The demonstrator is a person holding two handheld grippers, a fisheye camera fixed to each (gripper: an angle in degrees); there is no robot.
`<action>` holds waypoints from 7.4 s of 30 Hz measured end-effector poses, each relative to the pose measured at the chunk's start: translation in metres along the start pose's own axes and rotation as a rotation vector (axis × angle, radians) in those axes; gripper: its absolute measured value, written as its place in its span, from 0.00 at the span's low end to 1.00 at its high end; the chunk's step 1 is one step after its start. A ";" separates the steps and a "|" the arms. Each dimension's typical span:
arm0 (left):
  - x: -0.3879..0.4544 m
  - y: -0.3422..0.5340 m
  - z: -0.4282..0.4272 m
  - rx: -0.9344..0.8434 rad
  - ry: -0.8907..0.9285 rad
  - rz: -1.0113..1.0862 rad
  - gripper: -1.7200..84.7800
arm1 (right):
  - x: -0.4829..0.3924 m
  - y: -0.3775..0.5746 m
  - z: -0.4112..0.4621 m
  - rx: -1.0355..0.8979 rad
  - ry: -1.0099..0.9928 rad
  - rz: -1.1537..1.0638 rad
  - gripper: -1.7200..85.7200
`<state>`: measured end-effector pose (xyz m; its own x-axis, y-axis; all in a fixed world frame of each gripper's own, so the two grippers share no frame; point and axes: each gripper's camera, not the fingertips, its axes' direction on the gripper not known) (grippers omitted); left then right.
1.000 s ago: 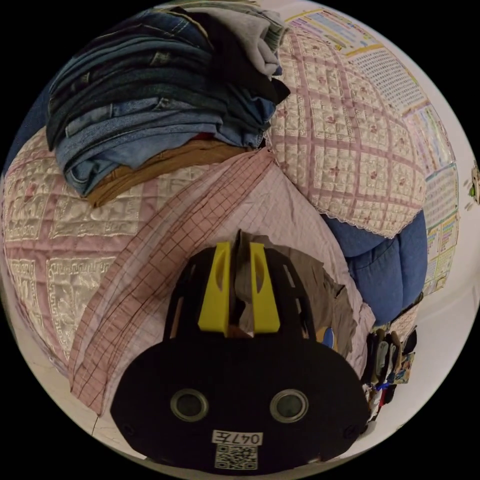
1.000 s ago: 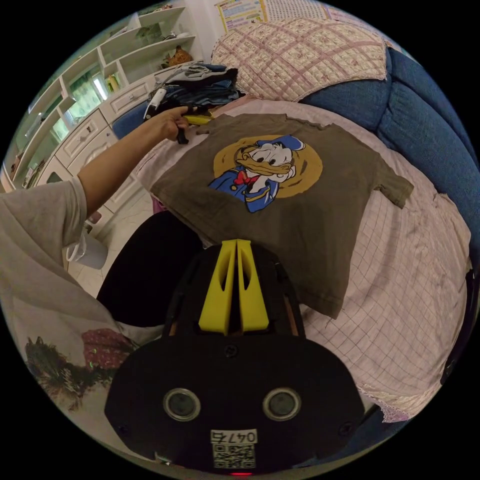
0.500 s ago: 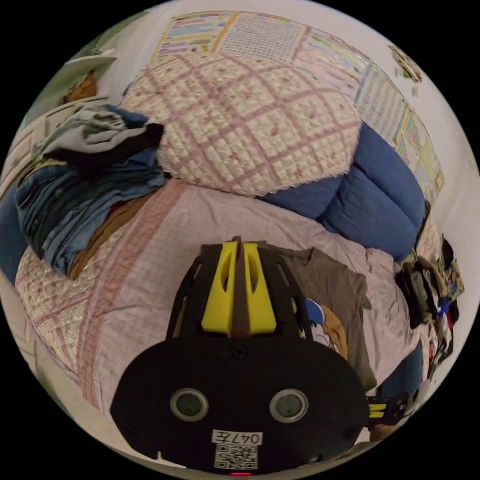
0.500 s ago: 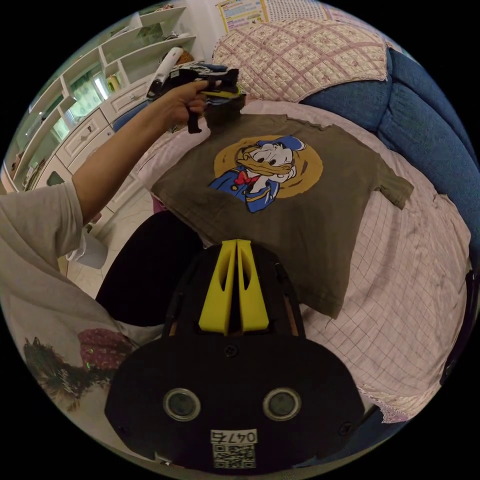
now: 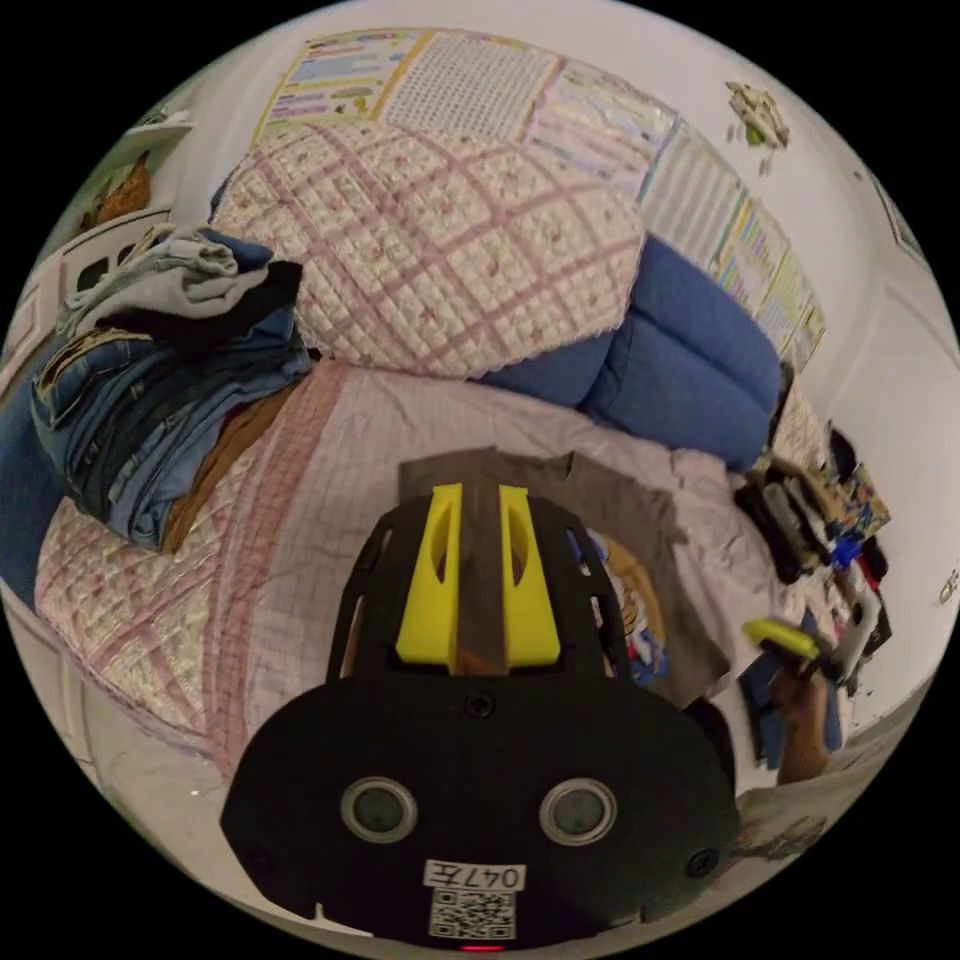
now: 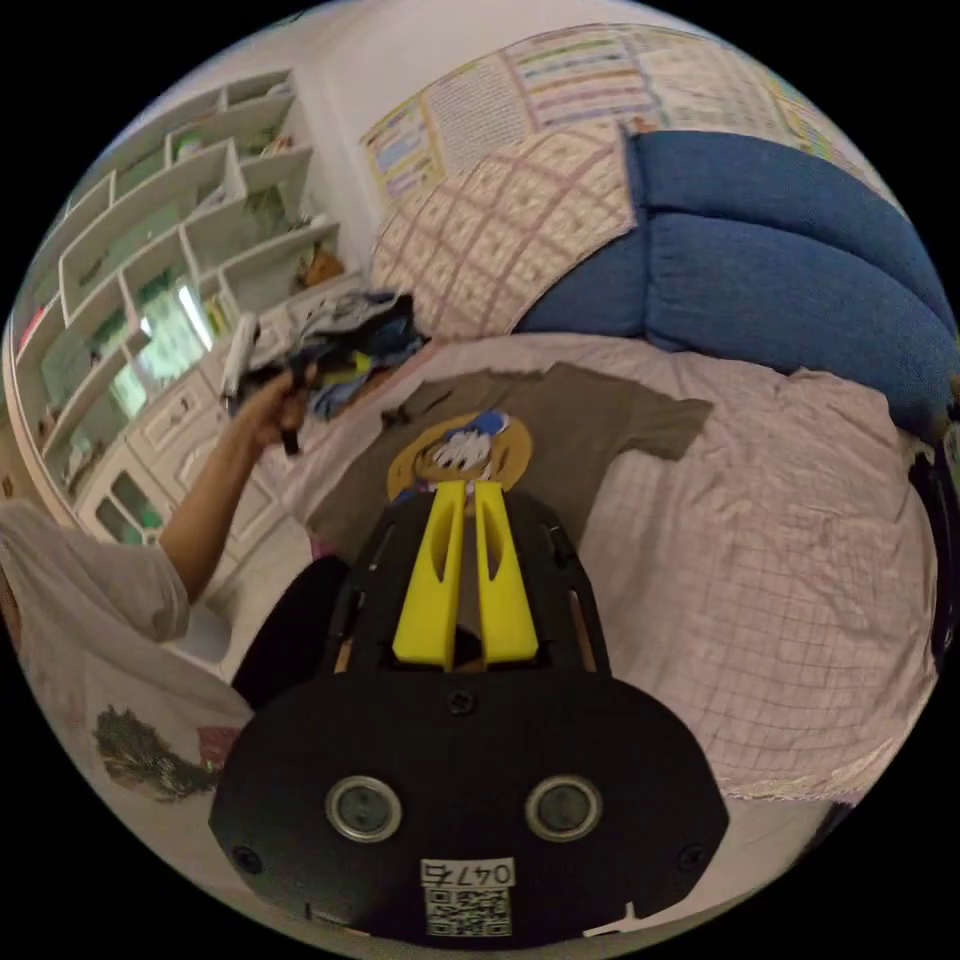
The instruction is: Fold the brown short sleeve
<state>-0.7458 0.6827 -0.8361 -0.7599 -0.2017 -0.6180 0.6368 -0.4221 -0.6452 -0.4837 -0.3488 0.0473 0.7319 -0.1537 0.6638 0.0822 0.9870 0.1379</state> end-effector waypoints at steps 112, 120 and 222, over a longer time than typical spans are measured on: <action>-0.271 0.163 0.060 -0.163 -0.044 0.330 0.14 | 0.192 0.034 0.142 0.137 0.073 0.367 0.03; -0.229 0.273 0.002 -0.080 -0.049 0.298 0.14 | 0.321 0.018 0.194 0.044 -0.175 0.746 0.08; -0.301 0.399 -0.264 -0.113 0.256 -0.119 0.11 | 0.227 0.097 0.129 -0.273 -0.144 0.132 0.06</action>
<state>-0.2285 0.8082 -1.0258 -0.7816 0.0783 -0.6188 0.5666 -0.3257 -0.7569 -0.3969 -0.2939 0.3059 0.6471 -0.0096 0.7624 0.1855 0.9719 -0.1452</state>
